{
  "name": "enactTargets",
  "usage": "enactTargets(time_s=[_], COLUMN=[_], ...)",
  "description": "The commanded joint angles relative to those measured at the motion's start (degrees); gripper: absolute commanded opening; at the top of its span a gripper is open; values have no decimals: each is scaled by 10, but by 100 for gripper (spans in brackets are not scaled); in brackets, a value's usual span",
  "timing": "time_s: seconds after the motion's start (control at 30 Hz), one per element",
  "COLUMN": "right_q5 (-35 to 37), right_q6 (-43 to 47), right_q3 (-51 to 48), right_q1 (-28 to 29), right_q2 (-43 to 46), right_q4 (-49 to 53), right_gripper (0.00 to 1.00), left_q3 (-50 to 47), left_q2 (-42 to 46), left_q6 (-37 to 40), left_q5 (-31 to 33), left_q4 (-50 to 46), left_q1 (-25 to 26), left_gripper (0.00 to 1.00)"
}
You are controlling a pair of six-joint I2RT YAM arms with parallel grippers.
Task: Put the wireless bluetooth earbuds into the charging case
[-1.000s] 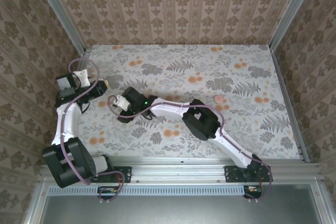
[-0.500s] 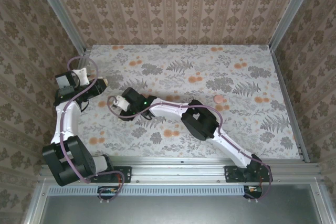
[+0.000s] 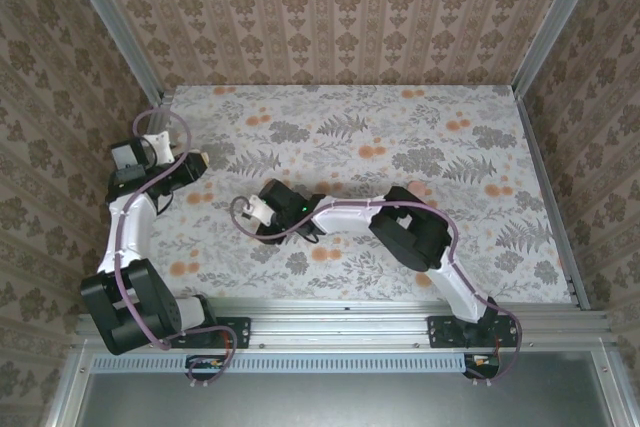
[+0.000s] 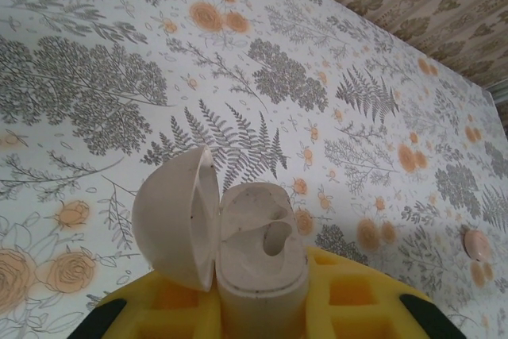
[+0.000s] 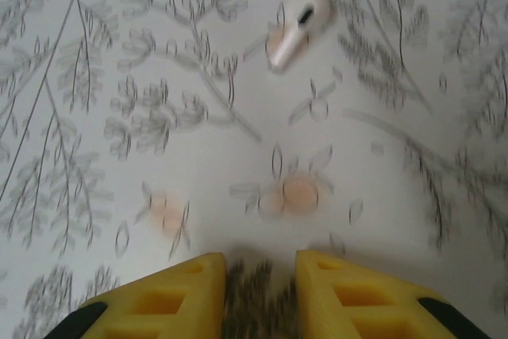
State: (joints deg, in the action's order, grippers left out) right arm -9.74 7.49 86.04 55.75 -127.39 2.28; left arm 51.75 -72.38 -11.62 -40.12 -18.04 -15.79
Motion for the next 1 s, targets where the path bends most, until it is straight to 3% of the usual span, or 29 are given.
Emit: enactTargets(time_s=[0.0, 0.17, 0.33, 0.57, 0.97], right_q5=[23, 36, 15, -9, -23], right_q6=[-26, -32, -42, 14, 10], right_q3=[-62, -113, -98, -7, 175], right_q1=[2, 2, 2, 2, 2], right_q2=[52, 95, 85, 10, -114], right_q4=[3, -2, -58, -75, -17], right_gripper=[30, 31, 40, 58, 62], left_q3=[-6, -6, 1, 7, 8], left_q2=[1, -8, -20, -21, -25], left_q6=[-5, -15, -22, -20, -26], left_q5=[7, 2, -5, -10, -29], left_q4=[-12, -8, -11, -13, -7], left_q1=[12, 16, 8, -2, -34], left_gripper=[13, 13, 13, 13, 13])
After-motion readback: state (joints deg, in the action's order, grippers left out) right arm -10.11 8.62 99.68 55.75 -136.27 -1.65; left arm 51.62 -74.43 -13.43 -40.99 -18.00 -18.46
